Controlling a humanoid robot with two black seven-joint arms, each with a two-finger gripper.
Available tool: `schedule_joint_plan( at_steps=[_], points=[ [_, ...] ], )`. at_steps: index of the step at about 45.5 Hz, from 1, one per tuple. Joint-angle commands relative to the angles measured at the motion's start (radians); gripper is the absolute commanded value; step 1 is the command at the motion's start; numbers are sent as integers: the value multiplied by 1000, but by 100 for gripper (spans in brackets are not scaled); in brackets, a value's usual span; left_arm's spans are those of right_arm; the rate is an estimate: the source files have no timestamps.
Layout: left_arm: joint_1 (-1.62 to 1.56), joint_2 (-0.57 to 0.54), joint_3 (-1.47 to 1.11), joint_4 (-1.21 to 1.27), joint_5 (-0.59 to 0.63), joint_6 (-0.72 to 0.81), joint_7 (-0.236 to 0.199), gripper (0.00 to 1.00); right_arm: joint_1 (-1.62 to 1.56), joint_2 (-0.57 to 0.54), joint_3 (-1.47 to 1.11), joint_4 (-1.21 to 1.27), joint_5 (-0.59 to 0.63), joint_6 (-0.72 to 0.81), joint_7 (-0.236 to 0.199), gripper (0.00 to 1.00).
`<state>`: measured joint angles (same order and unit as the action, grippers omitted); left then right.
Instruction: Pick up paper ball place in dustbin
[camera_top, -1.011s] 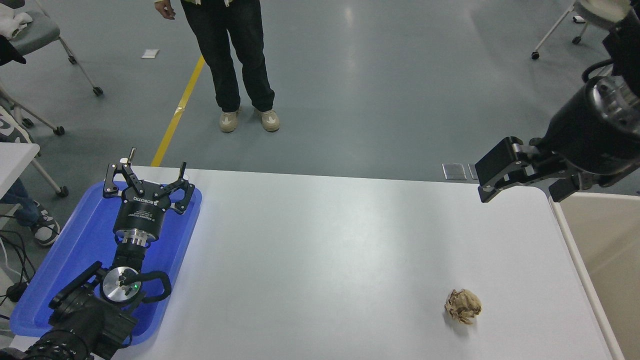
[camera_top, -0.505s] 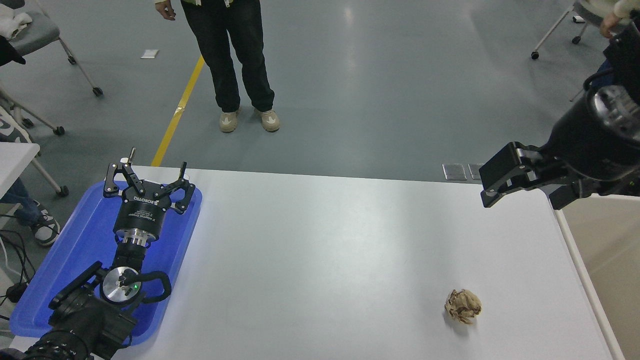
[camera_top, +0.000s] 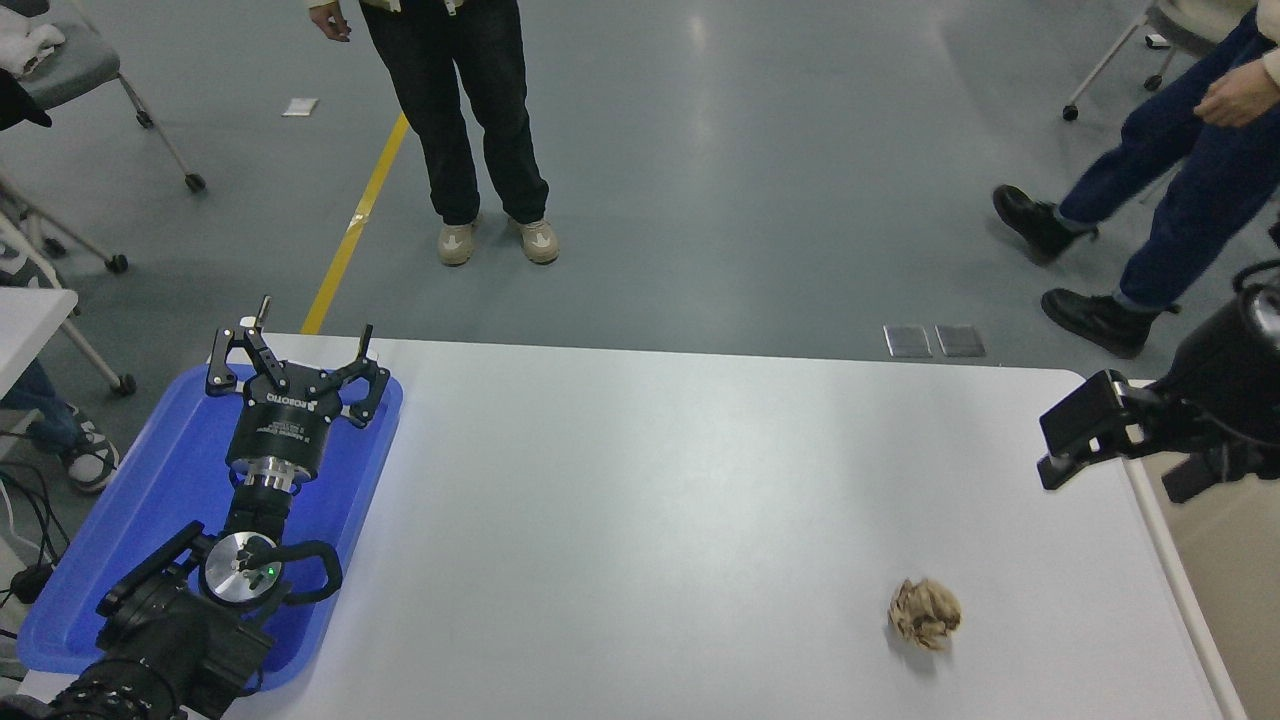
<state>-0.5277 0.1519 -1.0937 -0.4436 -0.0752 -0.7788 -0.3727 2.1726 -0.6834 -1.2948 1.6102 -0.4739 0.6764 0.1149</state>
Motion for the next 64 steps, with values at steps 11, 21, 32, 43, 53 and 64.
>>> schedule_joint_plan(
  at_steps=[11,21,32,43,53,64],
  points=[
    [-2,0,0,-1,2,0,1,100,-689,-39,426,-213,-204,-313,0,100],
    [-2,0,0,-1,2,0,1,100,-887,76,516,-337,-235,-457,-1,100],
    [-2,0,0,-1,2,0,1,100,-956,120,558,-417,-235,-489,-1,100],
    [-2,0,0,-1,2,0,1,100,-1008,173,578,-447,-236,-506,-3,100],
    [-2,0,0,-1,2,0,1,100,-1036,185,597,-495,-236,-521,-3,100],
    [0,0,0,-1,2,0,1,100,-1065,211,618,-504,-238,-528,0,75]
  ],
)
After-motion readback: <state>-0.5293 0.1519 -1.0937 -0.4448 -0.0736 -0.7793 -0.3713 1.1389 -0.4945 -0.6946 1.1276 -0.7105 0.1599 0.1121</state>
